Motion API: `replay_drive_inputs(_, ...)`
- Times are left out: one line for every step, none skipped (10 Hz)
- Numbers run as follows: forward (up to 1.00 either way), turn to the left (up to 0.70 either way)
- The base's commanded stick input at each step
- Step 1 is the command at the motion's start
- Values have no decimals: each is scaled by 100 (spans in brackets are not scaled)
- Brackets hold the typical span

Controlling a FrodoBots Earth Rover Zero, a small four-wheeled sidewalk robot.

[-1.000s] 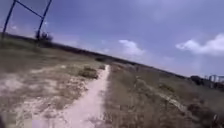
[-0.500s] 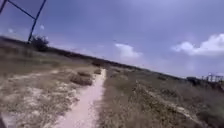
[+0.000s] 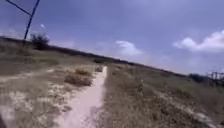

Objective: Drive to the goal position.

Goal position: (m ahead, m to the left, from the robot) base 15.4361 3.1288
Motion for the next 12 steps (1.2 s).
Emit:
replay_drive_inputs(70,0)
replay_drive_inputs(70,0)
replay_drive_inputs(70,0)
replay_drive_inputs(70,0)
replay_drive_inputs(70,0)
replay_drive_inputs(70,0)
replay_drive_inputs(70,0)
replay_drive_inputs(70,0)
replay_drive_inputs(70,0)
replay_drive_inputs(70,0)
replay_drive_inputs(70,0)
replay_drive_inputs(70,0)
